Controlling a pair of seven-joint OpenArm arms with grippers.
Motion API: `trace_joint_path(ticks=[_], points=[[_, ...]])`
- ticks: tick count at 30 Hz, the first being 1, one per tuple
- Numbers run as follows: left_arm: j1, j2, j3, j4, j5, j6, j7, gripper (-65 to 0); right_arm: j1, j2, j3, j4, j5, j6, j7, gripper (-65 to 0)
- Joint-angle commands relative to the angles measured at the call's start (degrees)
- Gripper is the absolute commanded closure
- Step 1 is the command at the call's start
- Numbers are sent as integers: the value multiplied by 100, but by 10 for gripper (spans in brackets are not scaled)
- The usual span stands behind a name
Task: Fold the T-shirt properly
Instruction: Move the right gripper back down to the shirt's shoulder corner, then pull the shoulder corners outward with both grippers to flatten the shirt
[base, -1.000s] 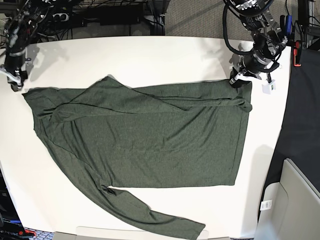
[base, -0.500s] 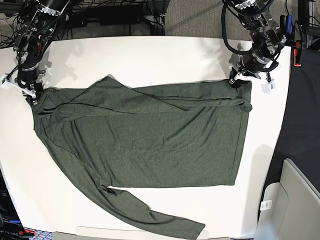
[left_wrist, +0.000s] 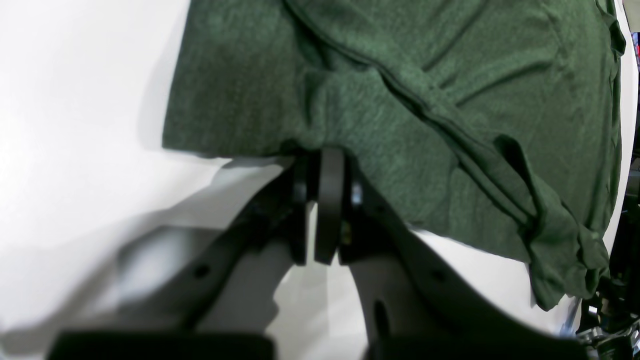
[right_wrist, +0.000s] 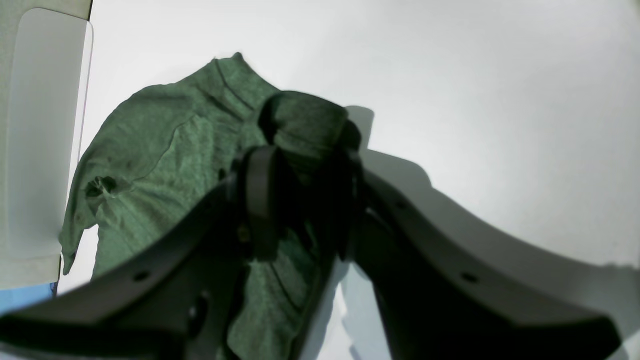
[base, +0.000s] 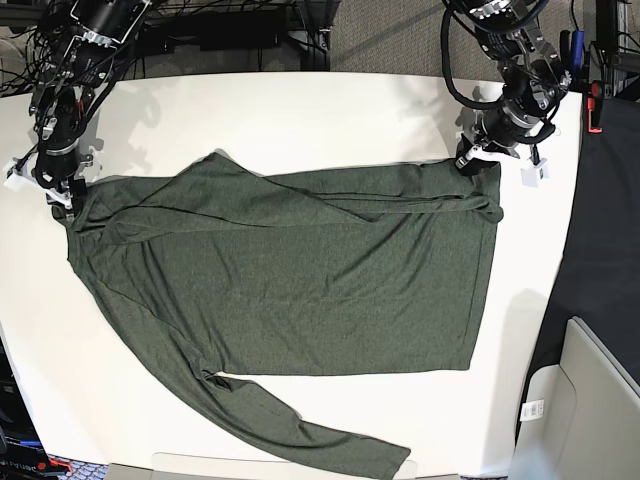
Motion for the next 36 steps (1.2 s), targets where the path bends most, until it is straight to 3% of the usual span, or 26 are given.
trace_joint_path(ticks=[1,4,11,36], points=[[-20,-19,3,76,41,15,38,0,-15,36,7,24,11,-102,-165,-126],[-20,-19,3,76,41,15,38,0,-24,36,7,60,19,-93,-262,-1],[6,-19,12,454,41,15,99,0,-358,62,51,490,46,-66,-323,0],[1158,-54,21,1492,41,7,187,0,-2063,168,570,1343,1294,-58,-323,0]])
